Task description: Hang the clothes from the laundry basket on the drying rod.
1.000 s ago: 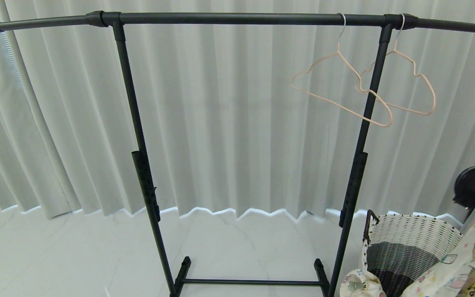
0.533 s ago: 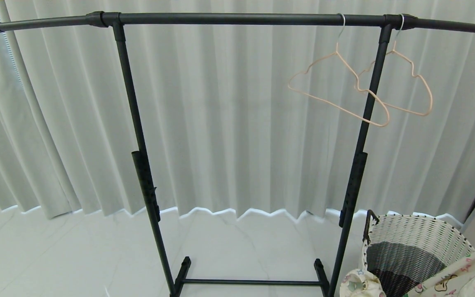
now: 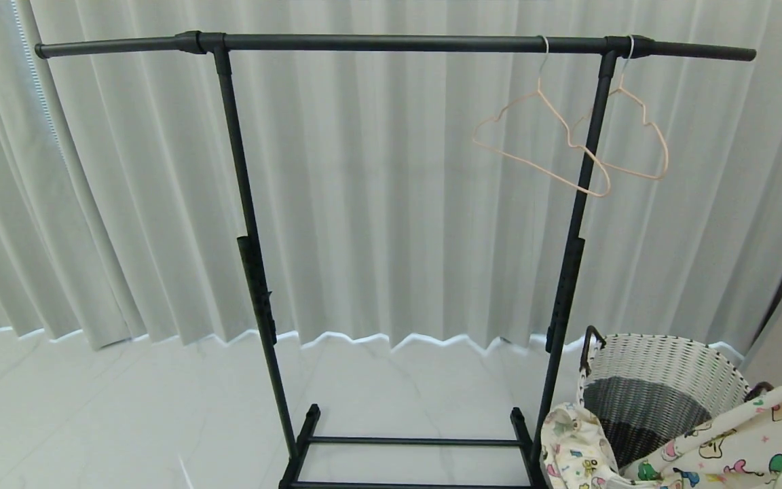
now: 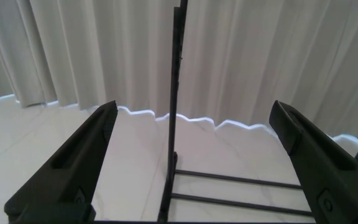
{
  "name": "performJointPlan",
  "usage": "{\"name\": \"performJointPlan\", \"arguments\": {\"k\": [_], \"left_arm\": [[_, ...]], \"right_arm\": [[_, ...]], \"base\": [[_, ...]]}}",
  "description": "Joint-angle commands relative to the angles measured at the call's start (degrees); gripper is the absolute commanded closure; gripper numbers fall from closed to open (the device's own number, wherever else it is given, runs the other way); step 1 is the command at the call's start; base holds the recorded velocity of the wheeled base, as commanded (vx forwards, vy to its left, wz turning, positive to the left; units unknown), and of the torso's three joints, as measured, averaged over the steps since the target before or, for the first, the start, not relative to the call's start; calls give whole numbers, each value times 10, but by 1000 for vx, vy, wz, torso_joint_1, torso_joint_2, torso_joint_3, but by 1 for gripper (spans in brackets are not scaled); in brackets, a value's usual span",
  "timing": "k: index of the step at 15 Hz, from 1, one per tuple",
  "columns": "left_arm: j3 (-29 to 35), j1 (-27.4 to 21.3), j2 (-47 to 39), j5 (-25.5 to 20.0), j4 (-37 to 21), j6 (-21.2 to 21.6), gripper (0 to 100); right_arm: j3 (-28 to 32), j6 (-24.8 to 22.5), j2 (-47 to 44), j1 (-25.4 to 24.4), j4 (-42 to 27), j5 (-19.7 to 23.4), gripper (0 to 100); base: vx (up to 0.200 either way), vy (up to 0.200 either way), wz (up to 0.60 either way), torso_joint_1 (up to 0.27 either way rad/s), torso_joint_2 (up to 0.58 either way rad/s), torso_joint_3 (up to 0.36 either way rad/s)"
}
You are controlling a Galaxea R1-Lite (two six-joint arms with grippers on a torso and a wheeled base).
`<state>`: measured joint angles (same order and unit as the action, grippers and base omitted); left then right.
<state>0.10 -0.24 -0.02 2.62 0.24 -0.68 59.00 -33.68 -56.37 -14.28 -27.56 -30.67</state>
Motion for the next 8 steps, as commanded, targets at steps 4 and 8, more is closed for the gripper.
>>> {"name": "performJointPlan", "arguments": {"k": [4,8], "left_arm": [[0,0,0,0,0,-2,0],[0,0,0,0,0,-3,0]], "right_arm": [[1,23,-11,-81,0,3,100],[0,102,-45,-186,-2,3,100]], "base": [[-100,0,0,1,2,-1],[0,0,0,0,0,0]]}}
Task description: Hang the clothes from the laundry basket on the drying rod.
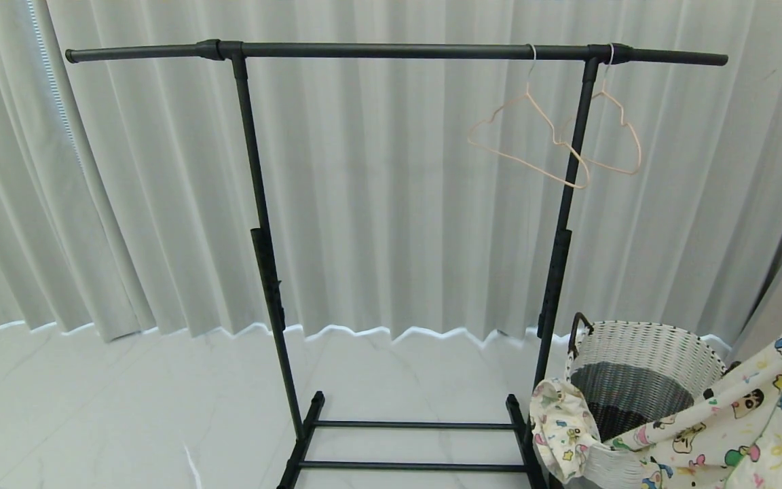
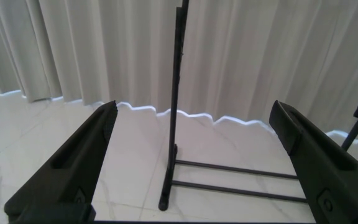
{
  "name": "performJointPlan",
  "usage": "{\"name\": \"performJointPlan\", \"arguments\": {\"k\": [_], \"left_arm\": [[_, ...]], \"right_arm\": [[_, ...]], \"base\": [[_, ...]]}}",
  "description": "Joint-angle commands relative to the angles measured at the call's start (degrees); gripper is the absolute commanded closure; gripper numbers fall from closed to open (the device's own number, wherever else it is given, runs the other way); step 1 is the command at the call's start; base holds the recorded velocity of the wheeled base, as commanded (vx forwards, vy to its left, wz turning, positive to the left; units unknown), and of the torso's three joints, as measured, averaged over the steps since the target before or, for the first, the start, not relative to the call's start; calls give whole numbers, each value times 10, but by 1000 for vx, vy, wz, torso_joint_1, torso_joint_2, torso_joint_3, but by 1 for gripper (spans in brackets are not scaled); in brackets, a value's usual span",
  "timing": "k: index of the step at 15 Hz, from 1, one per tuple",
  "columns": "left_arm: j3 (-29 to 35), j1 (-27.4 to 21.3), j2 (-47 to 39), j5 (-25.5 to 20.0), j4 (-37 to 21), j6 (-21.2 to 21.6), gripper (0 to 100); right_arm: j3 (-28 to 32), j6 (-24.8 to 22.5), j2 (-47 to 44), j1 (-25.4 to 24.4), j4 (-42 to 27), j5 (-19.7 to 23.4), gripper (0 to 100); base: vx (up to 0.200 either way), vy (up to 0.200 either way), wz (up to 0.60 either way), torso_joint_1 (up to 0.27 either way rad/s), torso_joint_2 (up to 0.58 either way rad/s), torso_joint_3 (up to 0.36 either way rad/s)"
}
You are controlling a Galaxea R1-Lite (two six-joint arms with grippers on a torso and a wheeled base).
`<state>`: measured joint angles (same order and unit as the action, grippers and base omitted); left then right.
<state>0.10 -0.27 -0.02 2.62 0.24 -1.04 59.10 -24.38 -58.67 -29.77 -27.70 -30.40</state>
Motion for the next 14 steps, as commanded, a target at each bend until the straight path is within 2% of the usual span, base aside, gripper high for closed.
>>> {"name": "performJointPlan", "arguments": {"k": [1,3,4,6,7,9,10,12,14], "left_arm": [[0,0,0,0,0,-1,0],[0,0,0,0,0,3,0],[0,0,0,0,0,5,0],[0,0,0,0,0,0,0],[0,0,0,0,0,2,0],[0,0,0,3,1,2,0],[0,0,0,4,3,4,0],[74,-1,0,-71,8,9,0],[148,-6,-20,-118,-8,28,0]], "right_arm": [[-2,84,-43,-85,-4,0,100],[3,218,-77,-187,-16,0,100],[7,268,-90,-231,-19,0,100],[18,336,-115,-289,-19,11,100],[25,365,-128,-308,-17,36,100],[26,404,-151,-322,-1,89,100],[25,413,-158,-322,11,102,100],[26,428,-189,-325,67,118,100],[28,449,-213,-332,120,121,100]], "base": [[0,0,0,0,0,0],[0,0,0,0,0,0],[0,0,0,0,0,0],[0,0,0,0,0,0],[0,0,0,0,0,0],[0,0,0,0,0,0],[0,0,0,0,0,0],[0,0,0,0,0,0],[0,0,0,0,0,0]]}}
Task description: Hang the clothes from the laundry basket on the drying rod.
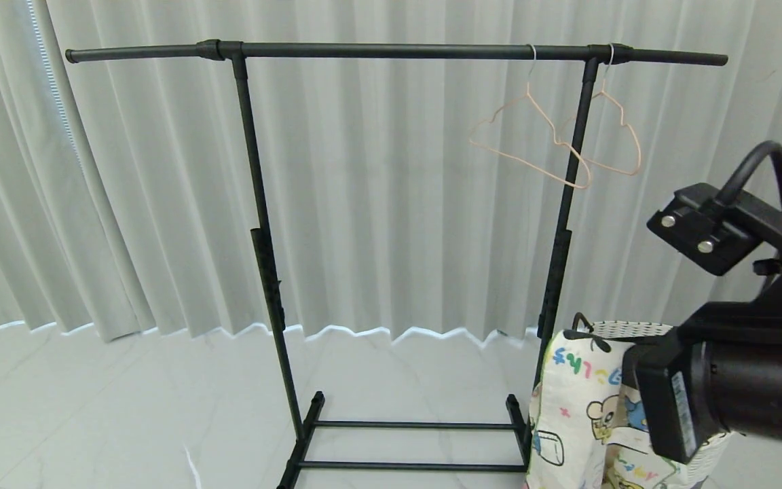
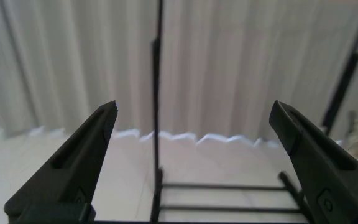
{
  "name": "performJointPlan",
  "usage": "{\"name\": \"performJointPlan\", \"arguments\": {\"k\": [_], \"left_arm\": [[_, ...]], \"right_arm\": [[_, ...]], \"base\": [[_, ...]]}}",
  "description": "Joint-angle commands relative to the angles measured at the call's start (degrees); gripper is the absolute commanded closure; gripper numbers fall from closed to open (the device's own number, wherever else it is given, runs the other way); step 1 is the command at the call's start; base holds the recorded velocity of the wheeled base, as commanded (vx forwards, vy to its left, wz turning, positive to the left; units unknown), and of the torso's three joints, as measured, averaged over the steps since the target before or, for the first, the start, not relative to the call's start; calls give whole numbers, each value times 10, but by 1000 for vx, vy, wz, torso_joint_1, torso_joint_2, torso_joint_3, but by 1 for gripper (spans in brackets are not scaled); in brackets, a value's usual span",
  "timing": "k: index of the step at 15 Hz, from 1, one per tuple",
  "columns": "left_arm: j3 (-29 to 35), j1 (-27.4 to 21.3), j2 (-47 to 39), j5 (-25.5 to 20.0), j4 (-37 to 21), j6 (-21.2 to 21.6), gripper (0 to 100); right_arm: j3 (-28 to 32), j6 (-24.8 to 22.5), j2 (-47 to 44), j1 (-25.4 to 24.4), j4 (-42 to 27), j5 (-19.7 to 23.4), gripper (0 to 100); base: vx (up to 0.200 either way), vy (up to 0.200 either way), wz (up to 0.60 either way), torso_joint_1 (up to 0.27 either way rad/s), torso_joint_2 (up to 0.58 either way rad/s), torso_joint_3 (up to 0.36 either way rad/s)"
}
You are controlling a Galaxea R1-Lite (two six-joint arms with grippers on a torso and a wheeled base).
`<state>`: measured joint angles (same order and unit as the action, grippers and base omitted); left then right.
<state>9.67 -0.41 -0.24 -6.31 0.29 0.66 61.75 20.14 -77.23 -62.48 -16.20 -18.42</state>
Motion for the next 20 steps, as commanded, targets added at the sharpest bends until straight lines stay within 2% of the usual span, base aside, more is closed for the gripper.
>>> {"name": "performJointPlan", "arguments": {"k": [1,4,5,6,8,11,13,16,17,20], "left_arm": [[88,-19,-56,-51,-6,18,0],[226,-47,-243,-64,3,17,0],[242,-53,-274,-70,3,17,0],[261,-84,-325,-88,4,16,0],[267,-165,-383,-88,12,13,0],[275,-280,-480,-85,59,5,0],[272,-340,-519,-85,59,5,0],[267,-462,-562,-81,59,-3,0],[265,-485,-578,-67,59,-3,0],[232,-515,-625,-17,59,-4,0]], "right_arm": [[1,15,-35,-5,31,5,100],[1,23,-45,-5,81,6,100],[2,23,-50,-5,95,5,100],[3,22,-60,-5,129,6,100],[9,18,-76,-10,167,7,100],[46,18,-105,-23,191,6,100],[69,17,-127,-23,200,6,100],[96,17,-159,-33,213,5,100],[98,17,-164,-37,214,5,100],[99,-1,-167,-52,214,4,100]], "base": [[0,0,0,0,0,0],[0,0,0,0,0,0],[0,0,0,0,0,0],[0,0,0,0,0,0],[0,0,0,0,0,0],[0,0,0,0,0,0],[0,0,0,0,0,0],[0,0,0,0,0,0],[0,0,0,0,0,0],[0,0,0,0,0,0]]}}
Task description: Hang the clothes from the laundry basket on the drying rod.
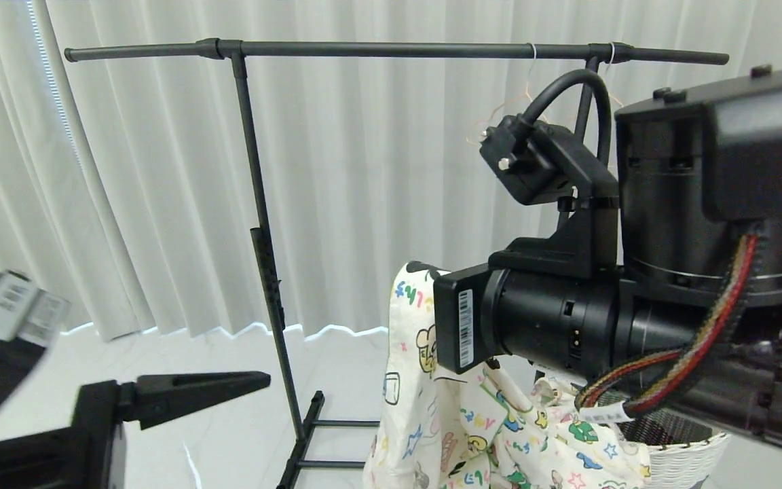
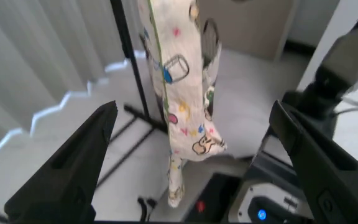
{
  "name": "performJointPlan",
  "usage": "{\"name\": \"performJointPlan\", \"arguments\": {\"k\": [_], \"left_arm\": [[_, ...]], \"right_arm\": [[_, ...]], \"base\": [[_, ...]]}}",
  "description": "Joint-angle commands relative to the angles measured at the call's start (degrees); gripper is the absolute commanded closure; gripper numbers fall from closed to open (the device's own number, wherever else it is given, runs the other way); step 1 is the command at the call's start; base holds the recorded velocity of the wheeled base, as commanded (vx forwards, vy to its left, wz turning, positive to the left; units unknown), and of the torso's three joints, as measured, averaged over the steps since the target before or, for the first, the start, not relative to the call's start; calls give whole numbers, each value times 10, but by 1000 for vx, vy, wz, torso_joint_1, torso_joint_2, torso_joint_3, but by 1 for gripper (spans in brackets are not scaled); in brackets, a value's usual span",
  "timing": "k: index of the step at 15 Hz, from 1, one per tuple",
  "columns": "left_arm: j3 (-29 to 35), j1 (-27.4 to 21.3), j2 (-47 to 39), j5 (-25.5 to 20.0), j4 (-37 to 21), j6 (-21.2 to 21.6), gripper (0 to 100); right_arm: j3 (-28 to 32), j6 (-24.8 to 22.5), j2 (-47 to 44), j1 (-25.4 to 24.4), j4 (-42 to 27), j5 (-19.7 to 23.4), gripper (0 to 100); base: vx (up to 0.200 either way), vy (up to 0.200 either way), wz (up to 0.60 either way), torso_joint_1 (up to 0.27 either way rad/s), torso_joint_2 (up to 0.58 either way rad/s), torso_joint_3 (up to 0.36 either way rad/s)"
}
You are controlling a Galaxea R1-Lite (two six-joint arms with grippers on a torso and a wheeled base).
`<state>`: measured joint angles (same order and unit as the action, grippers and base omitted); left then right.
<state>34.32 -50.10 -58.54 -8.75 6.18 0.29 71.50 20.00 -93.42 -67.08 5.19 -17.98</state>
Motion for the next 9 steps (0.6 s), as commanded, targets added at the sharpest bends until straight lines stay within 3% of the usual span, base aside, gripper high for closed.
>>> {"name": "performJointPlan", "arguments": {"k": [1,3,4,6,9], "left_arm": [[-21,-41,-43,8,1,-10,0],[-28,-91,-55,14,1,-70,0],[-41,-92,-72,33,2,-86,0],[-89,-91,-113,128,35,-91,0],[-131,-110,-132,170,63,-91,0]], "right_arm": [[1,-7,-5,-14,0,0,100],[0,-18,-10,-26,0,-3,100],[-1,-23,-10,-32,0,-3,100],[0,-34,-10,-43,0,-3,100],[0,-36,-10,-54,0,-4,100]], "base": [[0,0,0,0,0,0],[0,0,0,0,0,0],[0,0,0,0,0,0],[0,0,0,0,0,0],[0,0,0,0,0,0]]}}
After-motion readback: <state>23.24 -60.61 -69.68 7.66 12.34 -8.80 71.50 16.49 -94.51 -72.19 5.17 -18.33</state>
